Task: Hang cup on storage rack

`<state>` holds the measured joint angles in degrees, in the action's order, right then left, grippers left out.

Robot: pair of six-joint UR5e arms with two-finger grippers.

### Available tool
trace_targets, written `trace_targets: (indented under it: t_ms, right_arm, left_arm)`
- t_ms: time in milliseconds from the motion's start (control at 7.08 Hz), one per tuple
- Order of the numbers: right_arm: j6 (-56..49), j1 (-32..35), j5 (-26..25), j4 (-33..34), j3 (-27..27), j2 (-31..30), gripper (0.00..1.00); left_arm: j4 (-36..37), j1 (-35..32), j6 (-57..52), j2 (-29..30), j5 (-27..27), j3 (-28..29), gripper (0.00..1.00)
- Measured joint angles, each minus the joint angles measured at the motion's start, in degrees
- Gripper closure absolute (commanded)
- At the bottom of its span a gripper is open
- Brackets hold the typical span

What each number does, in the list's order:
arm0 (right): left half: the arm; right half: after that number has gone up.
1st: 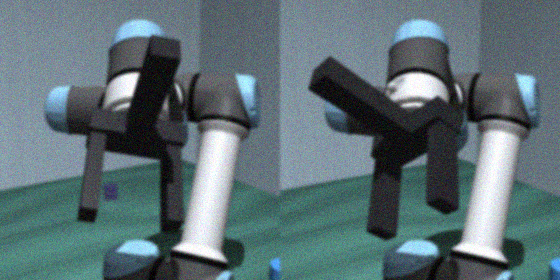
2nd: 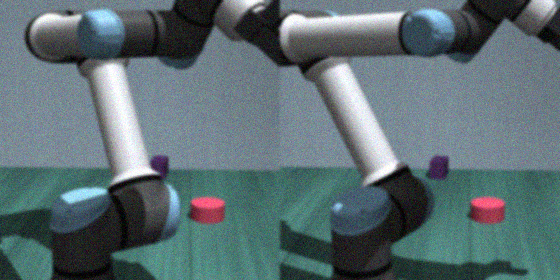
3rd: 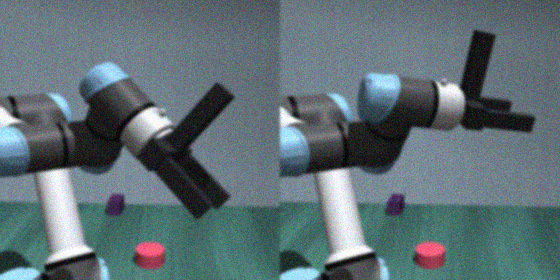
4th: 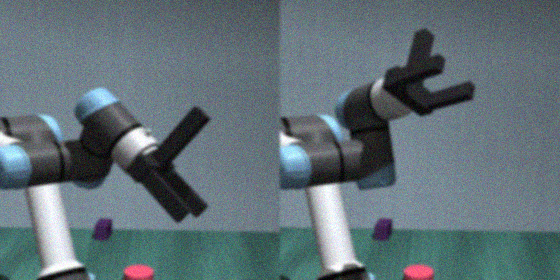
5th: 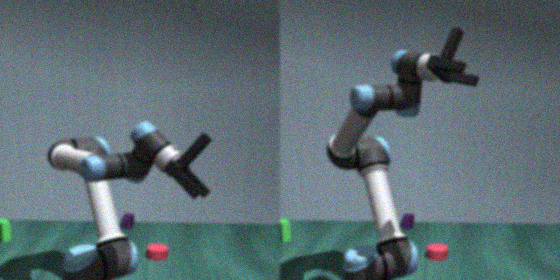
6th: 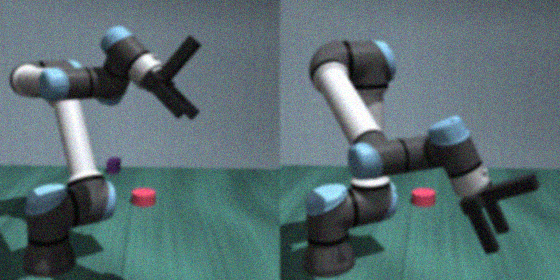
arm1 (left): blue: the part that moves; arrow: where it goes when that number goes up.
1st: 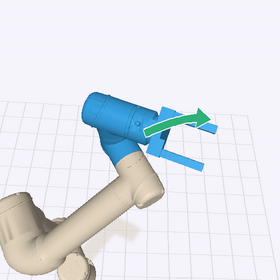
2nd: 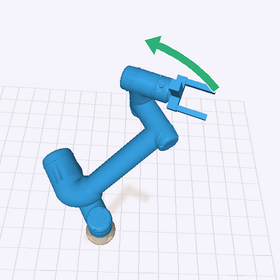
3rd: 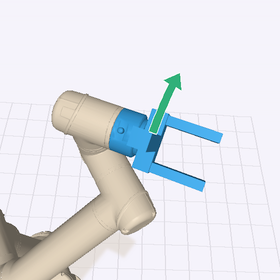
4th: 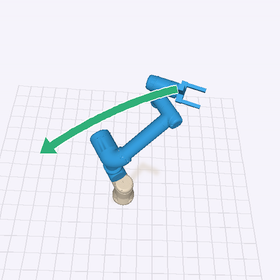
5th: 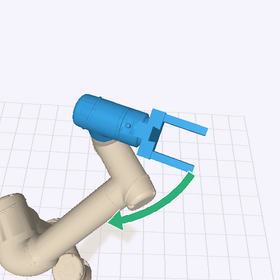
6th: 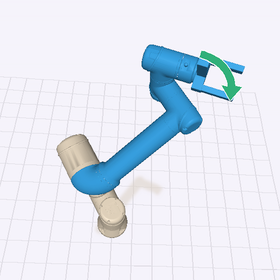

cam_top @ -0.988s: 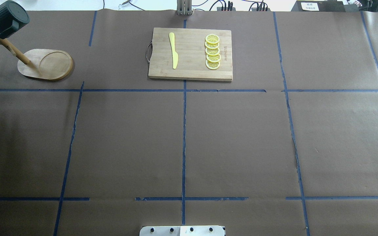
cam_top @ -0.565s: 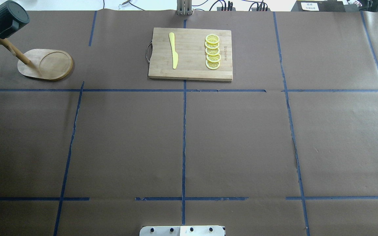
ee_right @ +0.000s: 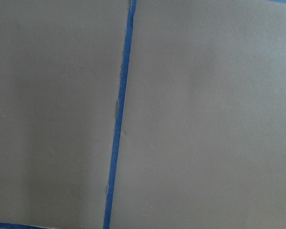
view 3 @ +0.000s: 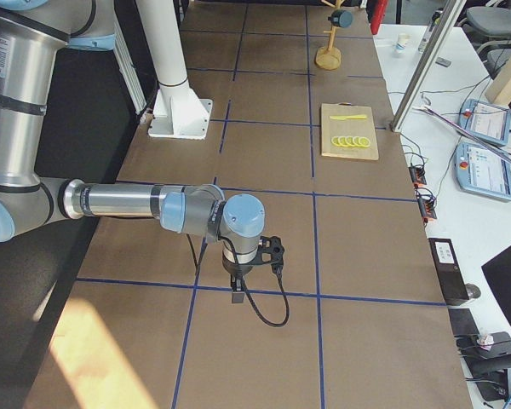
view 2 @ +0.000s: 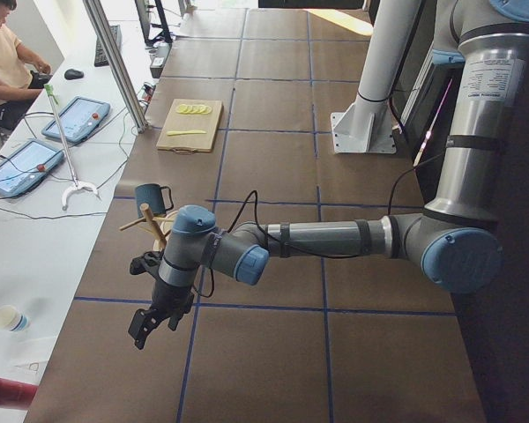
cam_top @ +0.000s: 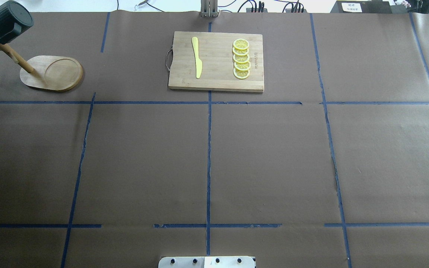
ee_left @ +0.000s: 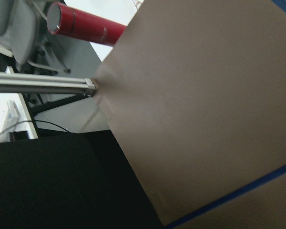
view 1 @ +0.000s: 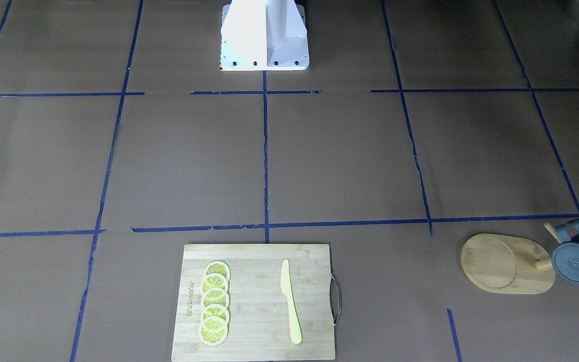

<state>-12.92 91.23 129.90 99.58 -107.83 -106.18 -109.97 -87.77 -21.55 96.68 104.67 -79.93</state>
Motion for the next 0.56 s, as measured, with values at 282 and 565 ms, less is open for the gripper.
trace_targets:
  t_ms: [282,565]
  right_arm:
    - [0.0,0.0,0.0,0.0,0.1,0.1,0.00]
    - [-0.5,0.0,0.0,0.0,0.3,0.2,0.00]
  left_arm:
    - [7.7,-1.6,11.1,-0.6,16.8,-0.7,0.00]
    - [11.5,-2.1,20.0,-1.5,24.8,-0.7,0.00]
